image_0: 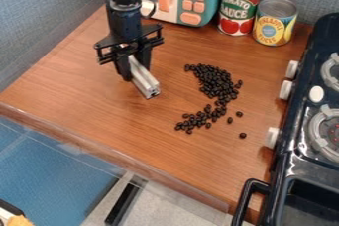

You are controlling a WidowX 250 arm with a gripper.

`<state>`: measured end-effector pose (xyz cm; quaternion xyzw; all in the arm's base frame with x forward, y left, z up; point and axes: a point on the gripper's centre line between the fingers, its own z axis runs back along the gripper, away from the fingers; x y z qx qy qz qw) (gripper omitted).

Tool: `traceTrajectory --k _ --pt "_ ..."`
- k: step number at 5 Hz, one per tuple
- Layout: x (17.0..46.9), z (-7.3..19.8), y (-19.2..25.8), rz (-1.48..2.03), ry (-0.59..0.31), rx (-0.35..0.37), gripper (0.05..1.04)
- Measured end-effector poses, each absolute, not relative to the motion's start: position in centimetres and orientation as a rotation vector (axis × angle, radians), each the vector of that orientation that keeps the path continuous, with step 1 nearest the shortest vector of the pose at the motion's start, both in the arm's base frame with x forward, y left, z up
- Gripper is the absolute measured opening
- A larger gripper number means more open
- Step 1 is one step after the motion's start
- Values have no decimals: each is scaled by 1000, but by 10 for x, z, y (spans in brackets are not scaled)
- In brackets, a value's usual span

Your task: Sweep into pile

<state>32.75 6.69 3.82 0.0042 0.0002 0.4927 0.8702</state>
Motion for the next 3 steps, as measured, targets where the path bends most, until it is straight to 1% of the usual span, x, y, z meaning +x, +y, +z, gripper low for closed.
traceTrajectory --k 1,2,3 --pt "326 25 73 1022 7 53 384" --pt "325 10 80 1006 29 109 427" --pt "331 9 89 989 32 166 718"
